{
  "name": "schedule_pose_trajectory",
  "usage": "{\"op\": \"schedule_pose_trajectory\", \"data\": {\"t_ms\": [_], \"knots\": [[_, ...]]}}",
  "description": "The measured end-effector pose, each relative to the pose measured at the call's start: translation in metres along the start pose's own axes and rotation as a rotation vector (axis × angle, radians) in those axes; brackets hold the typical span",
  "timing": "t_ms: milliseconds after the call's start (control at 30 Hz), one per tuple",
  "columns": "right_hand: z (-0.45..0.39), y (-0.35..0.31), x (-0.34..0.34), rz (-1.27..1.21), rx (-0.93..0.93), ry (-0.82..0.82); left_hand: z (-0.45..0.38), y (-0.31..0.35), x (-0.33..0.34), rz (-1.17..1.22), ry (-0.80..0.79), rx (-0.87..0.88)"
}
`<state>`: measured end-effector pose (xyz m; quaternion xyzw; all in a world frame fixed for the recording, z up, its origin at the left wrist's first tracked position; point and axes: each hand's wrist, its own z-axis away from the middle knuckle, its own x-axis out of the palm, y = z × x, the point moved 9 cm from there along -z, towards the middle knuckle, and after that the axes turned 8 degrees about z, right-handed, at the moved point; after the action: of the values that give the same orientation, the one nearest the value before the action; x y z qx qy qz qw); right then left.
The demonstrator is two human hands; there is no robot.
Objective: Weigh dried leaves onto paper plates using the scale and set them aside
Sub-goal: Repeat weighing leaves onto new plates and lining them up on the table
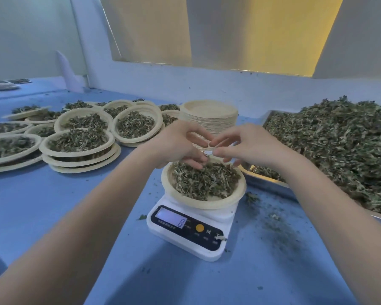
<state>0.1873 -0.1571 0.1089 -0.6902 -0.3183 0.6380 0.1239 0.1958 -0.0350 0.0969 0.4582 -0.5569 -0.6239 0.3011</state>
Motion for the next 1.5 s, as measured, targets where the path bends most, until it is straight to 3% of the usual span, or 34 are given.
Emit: {"op": "schedule_pose_trajectory", "data": {"t_ms": [267,467,567,1067,1200,1500], "knots": [[-0.001,-0.003,0.018,0.105,-0.051,-0.098,-0.001,-0.002,-0.011,-0.075,0.097,0.076],[0.001,-0.012,0.04,0.527,-0.085,-0.151,-0.003,-0.006,-0.019,-0.062,0.213,0.127],[-0.003,-0.021,0.047,0.584,-0.111,-0.118,0.0,-0.006,-0.02,-0.005,0.262,0.158],[0.006,-0.039,-0.021,0.059,-0.143,0.291,0.008,0.018,-0.026,0.224,0.436,0.379],[0.004,-0.032,-0.028,0.008,-0.105,0.316,0.014,0.01,-0.035,0.298,0.494,0.412],[-0.001,-0.03,-0.02,0.023,-0.078,0.291,0.024,-0.015,-0.044,0.216,0.526,0.344]]}}
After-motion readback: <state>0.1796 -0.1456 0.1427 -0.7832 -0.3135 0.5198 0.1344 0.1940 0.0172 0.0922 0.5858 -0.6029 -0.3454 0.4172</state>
